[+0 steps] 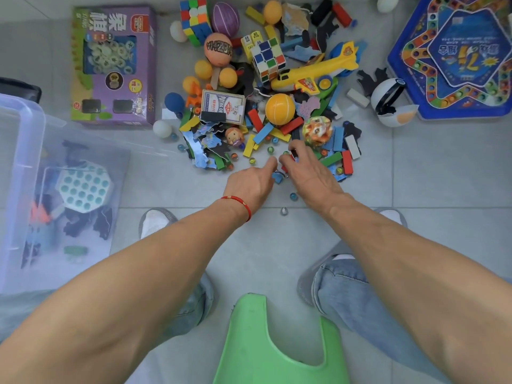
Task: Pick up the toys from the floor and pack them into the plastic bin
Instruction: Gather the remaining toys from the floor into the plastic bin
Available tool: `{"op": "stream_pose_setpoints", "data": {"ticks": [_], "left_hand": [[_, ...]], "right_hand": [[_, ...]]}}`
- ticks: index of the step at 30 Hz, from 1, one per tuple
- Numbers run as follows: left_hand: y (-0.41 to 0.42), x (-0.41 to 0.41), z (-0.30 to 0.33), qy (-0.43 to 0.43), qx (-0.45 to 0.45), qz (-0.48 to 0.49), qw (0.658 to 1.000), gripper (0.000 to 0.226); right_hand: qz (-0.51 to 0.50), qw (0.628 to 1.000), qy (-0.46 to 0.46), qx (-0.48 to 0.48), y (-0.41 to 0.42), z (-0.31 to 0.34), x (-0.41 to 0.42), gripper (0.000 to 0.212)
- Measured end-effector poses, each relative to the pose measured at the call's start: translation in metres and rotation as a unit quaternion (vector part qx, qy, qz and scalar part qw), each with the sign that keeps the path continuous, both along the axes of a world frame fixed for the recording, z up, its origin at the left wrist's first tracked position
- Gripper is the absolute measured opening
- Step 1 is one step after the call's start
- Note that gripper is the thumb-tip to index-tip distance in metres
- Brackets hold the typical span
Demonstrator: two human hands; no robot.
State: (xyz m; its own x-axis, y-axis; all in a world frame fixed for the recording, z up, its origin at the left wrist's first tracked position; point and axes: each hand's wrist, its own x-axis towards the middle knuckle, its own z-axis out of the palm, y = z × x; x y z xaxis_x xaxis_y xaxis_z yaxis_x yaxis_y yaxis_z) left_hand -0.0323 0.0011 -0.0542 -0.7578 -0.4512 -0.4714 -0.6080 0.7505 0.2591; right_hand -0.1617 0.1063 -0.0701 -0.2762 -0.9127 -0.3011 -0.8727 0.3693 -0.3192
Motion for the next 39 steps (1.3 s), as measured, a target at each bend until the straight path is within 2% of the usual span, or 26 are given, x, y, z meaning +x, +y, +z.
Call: {"op": "stream_pose_setpoints", "data": {"ticks": [2,4,6,9,11,13,14,17,19,21,23,25,28,30,31,33,35,36,39], "left_hand": [[0.001,0.0,-0.001,-0.018,-0.077,-0.1,0.992,0.031],[-0.001,-0.003,0.0,-0.042,-0.13,-0.138,0.981,0.036],[-0.002,-0.008,0.0,-0.053,-0.146,-0.168,0.973,0.042],[-0.004,-0.009,0.0,-0.039,-0.146,-0.194,0.969,0.043],[-0.002,-0.006,0.002,-0.023,-0.12,-0.144,0.982,0.032],[0.002,0.004,0.008,-0.005,-0.032,0.01,0.999,0.028],[0.005,0.011,0.012,-0.006,0.027,0.109,0.994,0.03],[0.021,0.039,0.021,-0.034,0.205,0.315,0.926,0.033],[0.037,0.058,0.02,-0.034,0.35,0.42,0.837,0.028],[0.055,0.072,0.019,-0.013,0.449,0.498,0.742,0.016],[0.069,0.083,0.017,0.005,0.494,0.513,0.702,0.013],[0.079,0.089,0.016,0.015,0.524,0.504,0.686,0.02],[0.083,0.087,0.019,0.005,0.54,0.458,0.706,0.026],[0.084,0.083,0.018,-0.006,0.503,0.443,0.742,0.019],[0.085,0.081,0.016,-0.014,0.478,0.429,0.766,0.025],[0.087,0.077,0.011,-0.034,0.423,0.386,0.819,0.036],[0.091,0.073,0.005,-0.034,0.343,0.357,0.868,0.023],[0.094,0.071,0.002,-0.032,0.305,0.354,0.884,0.017],[0.102,0.061,-0.003,-0.029,0.242,0.352,0.904,0.022]], "right_hand": [[0.027,0.999,0.032,0.012,-0.001,0.002,-0.004,0.04],[0.054,0.997,0.056,0.022,-0.004,0.001,-0.008,0.039],[0.079,0.995,0.063,0.016,-0.008,0.001,-0.011,0.037],[0.096,0.993,0.05,-0.043,-0.012,0.004,-0.016,0.016],[0.038,0.995,0.011,-0.093,-0.008,0.012,-0.016,0.015],[-0.102,0.99,-0.029,-0.097,0.001,0.021,-0.016,0.017],[-0.161,0.984,-0.031,-0.066,0.008,0.024,-0.013,0.018],[-0.244,0.969,-0.04,0.021,0.032,0.029,0.007,0.025],[-0.289,0.952,-0.073,0.067,0.046,0.031,0.023,0.03],[-0.304,0.943,-0.09,0.1,0.059,0.029,0.037,0.028],[-0.316,0.939,-0.085,0.104,0.071,0.028,0.052,0.02],[-0.334,0.933,-0.077,0.106,0.079,0.026,0.064,0.015],[-0.336,0.932,-0.077,0.113,0.081,0.021,0.071,0.018],[-0.342,0.93,-0.07,0.113,0.081,0.019,0.072,0.019],[-0.355,0.926,-0.064,0.109,0.083,0.018,0.071,0.02],[-0.43,0.895,-0.063,0.104,0.086,0.017,0.069,0.026],[-0.522,0.841,-0.089,0.111,0.089,0.017,0.061,0.032],[-0.539,0.827,-0.107,0.12,0.09,0.017,0.056,0.033],[-0.51,0.837,-0.124,0.154,0.092,0.017,0.05,0.034]]}}
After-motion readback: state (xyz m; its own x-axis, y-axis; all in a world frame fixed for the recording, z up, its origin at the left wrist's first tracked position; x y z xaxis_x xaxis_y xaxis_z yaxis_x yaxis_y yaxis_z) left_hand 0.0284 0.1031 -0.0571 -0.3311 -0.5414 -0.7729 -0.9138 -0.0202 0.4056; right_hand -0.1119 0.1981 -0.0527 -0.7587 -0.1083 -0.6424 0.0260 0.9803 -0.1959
